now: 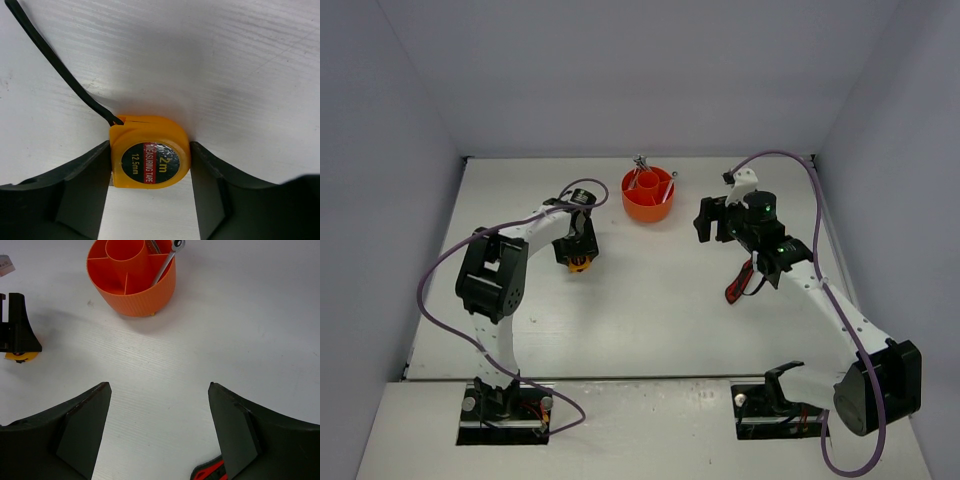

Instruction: Sort the tools into containers

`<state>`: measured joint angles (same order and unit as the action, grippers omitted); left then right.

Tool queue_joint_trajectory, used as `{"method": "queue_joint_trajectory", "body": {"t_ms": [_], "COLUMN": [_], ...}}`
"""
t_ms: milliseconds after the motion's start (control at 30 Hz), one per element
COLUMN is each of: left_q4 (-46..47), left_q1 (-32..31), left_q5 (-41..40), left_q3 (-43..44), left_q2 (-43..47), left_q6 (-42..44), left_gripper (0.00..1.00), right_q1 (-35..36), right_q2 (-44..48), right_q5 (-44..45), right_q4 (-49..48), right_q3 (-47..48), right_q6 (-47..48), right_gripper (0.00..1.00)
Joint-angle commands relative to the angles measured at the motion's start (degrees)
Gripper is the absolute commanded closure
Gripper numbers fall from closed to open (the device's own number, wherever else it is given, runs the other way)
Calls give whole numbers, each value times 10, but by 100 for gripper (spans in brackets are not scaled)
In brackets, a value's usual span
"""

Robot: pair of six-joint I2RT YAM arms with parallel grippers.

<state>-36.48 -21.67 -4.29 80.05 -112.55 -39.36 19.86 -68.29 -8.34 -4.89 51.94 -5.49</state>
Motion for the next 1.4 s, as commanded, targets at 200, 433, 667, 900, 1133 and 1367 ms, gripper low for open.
{"method": "queue_joint_trajectory", "body": {"t_ms": [200, 433, 667, 900, 1133, 1367], "left_q4": [23, 248, 383, 404, 401, 400], "left_q1": [-22, -38, -41, -43, -55, -61], "left_q5": [-31, 90, 208, 292, 323, 334], "left_q3": [13, -94, -191, -199, -200, -190], "left_q2": [117, 289, 409, 441, 452, 451], "left_q6": [85, 276, 423, 473, 517, 528], "left_gripper": [70, 72, 76, 76, 76, 76], "right_q1": [1, 10, 17, 67, 108, 121], "right_q2": [5, -32, -97, -161, -209, -230], "right_q5": [-107, -220, -327, -352, -330, -295], "right_q4": [-21, -21, -21, -21, -22, -22], "right_q3": [46, 108, 209, 276, 298, 311], "right_q6": [-30, -87, -160, -194, -205, -205], "right_gripper": [24, 24, 24, 24, 26, 30]}}
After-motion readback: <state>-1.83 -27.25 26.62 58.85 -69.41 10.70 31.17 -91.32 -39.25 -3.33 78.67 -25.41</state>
